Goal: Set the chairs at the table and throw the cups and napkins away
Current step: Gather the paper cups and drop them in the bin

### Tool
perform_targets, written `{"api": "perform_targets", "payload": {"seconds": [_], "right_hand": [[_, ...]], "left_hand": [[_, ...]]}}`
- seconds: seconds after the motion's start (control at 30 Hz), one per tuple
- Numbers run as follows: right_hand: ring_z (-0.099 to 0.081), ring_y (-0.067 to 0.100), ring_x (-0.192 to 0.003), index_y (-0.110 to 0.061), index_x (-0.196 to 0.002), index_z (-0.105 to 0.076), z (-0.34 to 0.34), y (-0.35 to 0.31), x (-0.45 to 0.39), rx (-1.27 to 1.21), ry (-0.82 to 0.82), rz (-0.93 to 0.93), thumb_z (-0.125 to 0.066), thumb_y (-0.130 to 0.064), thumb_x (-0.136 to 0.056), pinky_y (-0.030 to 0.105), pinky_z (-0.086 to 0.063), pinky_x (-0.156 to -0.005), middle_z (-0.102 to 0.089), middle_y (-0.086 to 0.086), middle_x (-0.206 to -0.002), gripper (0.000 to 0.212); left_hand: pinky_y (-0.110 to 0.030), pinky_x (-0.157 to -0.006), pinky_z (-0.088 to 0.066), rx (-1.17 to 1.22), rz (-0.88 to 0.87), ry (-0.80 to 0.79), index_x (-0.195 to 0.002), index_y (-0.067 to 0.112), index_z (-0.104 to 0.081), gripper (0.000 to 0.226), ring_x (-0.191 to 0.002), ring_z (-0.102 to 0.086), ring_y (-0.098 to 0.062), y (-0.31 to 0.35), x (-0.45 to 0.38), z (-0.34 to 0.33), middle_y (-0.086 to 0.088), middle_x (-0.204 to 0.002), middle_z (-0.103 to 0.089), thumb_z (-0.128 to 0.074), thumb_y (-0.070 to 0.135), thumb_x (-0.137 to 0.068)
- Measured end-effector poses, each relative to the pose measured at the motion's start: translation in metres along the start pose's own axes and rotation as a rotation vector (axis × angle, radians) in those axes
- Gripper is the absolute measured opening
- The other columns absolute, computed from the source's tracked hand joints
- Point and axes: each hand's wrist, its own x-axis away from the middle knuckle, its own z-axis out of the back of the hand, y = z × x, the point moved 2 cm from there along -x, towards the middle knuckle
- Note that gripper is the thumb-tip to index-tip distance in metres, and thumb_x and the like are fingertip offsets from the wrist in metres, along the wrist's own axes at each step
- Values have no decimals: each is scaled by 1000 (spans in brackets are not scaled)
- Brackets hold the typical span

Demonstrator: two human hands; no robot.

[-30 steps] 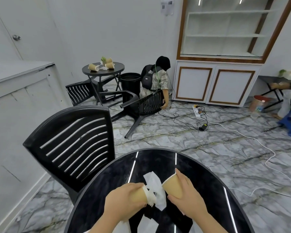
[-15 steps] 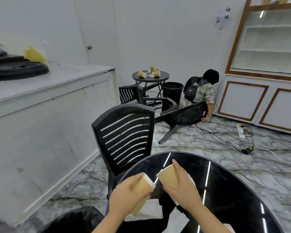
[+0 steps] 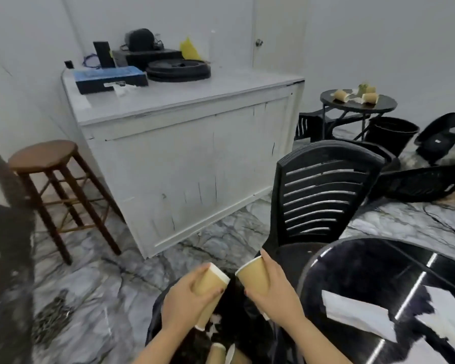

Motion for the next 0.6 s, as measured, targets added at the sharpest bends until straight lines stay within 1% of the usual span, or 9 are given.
{"api": "perform_targets", "payload": {"seconds": [0.07, 0.13, 0.17, 0.23, 0.3, 0.4, 0.47, 0.6], "right_hand": [[-37, 13, -134, -59, -136, 2, -36, -5, 2, 24, -44, -28, -66, -50, -68, 31, -44, -88, -20, -16, -153, 97], [-42, 14, -131, -54, -140, 1, -67, -4, 7, 36, -82, -67, -68, -49, -70, 33, -45, -88, -20, -13, -155, 98], [-45, 16, -128, -52, -141, 1, -80, -2, 10, 51, -108, -94, -67, -50, -70, 33, -46, -85, -22, -11, -154, 98], [-48, 17, -124, -51, -141, 1, -100, 5, 16, 60, -154, -154, -65, -51, -71, 33, -46, -82, -25, -10, -153, 97], [-49, 15, -123, -51, -141, 0, -115, 16, 21, 42, -167, -213, -66, -51, -71, 33, -47, -83, -24, -11, -152, 97], [-47, 12, -124, -51, -142, 1, -135, 40, 22, 23, -190, -283, -67, -49, -72, 31, -45, -83, -23, -13, -152, 97], [-44, 10, -126, -51, -142, 1, -153, 64, 19, 20, -202, -307, -68, -46, -72, 30, -46, -85, -23, -14, -151, 99], [-41, 8, -128, -52, -141, -2, -198, 119, 14, 4, -222, -355, -70, -44, -70, 27, -42, -82, -23, -15, -151, 99]], "left_hand": [[-31, -94, -49, 15, 41, 0, -101, 68, -51, 53, -108, -55, -2, -32, 0, 16, 24, -119, -60, -80, 51, -59], [-31, -92, -49, 4, 86, -4, -106, 64, -52, 55, -108, -56, -3, -60, -1, 25, 24, -119, -60, -79, 53, -59], [-31, -90, -49, 0, 107, -7, -108, 63, -52, 56, -106, -56, -4, -73, -2, 26, 23, -119, -61, -79, 53, -59], [-32, -90, -49, 2, 155, -10, -111, 59, -54, 57, -105, -56, -6, -96, -1, 23, 20, -119, -62, -80, 52, -60], [-35, -93, -48, 5, 196, -31, -113, 57, -54, 59, -104, -57, -7, -115, 0, 15, 19, -117, -63, -80, 53, -60], [-28, -86, -48, 41, 257, -49, -107, 65, -51, 58, -100, -56, 1, -142, 5, -7, 24, -111, -62, -80, 53, -58], [-24, -84, -46, 66, 277, -18, -104, 68, -51, 59, -100, -55, 6, -163, 8, -26, 29, -111, -60, -81, 50, -57], [-16, -78, -41, 68, 354, 18, -98, 72, -49, 59, -95, -54, 11, -211, 6, -71, 34, -106, -58, -82, 47, -57]]}}
